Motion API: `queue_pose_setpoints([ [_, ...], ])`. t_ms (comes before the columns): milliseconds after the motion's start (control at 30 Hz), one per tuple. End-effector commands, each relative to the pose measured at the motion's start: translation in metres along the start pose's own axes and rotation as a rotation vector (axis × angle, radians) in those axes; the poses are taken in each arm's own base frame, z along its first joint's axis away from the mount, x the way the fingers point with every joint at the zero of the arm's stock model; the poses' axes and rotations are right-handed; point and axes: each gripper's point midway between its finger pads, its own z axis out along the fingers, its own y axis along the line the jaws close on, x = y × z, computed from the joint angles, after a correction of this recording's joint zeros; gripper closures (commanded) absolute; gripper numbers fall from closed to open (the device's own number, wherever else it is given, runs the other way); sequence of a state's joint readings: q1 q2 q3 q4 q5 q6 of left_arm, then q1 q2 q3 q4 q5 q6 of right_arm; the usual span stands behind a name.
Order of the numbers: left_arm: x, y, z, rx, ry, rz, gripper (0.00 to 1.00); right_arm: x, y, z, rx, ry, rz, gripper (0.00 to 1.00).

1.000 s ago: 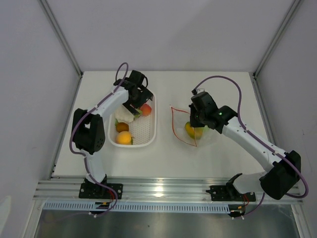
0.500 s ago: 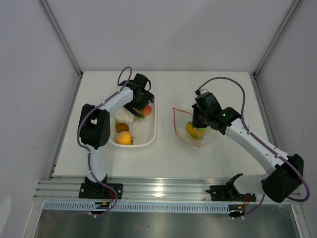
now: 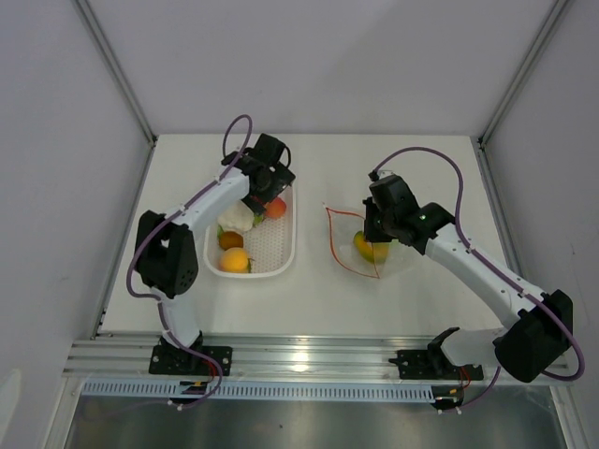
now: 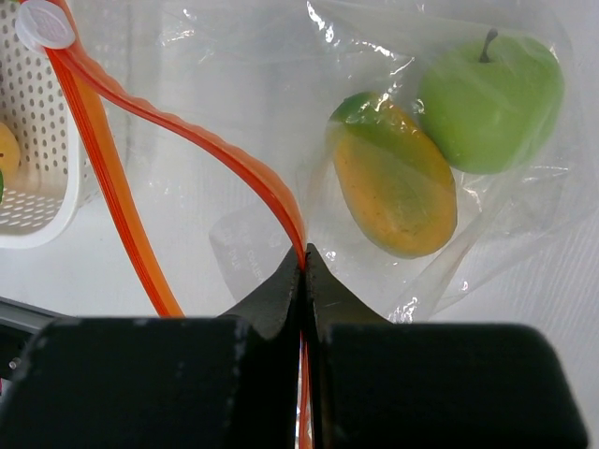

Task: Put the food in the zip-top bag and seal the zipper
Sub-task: Pick up the fake fruit from the bin.

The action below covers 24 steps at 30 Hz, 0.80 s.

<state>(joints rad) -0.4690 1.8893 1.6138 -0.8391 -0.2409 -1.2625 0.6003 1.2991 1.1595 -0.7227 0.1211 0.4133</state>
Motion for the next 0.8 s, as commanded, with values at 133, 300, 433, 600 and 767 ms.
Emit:
queue_pose_setpoints([
  [133,-0.023,-0.037,-0.028,0.13,-0.1,0.101,0.0,-0.011,0.004,-0.007,-0.032,-0.049,0.001,1.0],
  [300,-0.014,-0.046,-0.006,0.099,-0.043,0.113,0.0,-0.011,0.003,-0.01,-0.025,-0.05,-0.002,1.0],
  [433,-0.011,-0.033,0.02,0.049,0.0,0.079,0.01,-0.01,-0.001,-0.012,-0.012,-0.052,-0.006,1.0],
  [600,-0.024,-0.024,0.028,0.041,0.003,0.037,0.03,-0.009,-0.005,-0.012,-0.007,-0.049,-0.003,1.0],
  [767,-0.027,-0.016,0.027,0.063,0.0,0.021,0.06,-0.008,-0.003,-0.008,-0.019,-0.041,0.001,1.0],
])
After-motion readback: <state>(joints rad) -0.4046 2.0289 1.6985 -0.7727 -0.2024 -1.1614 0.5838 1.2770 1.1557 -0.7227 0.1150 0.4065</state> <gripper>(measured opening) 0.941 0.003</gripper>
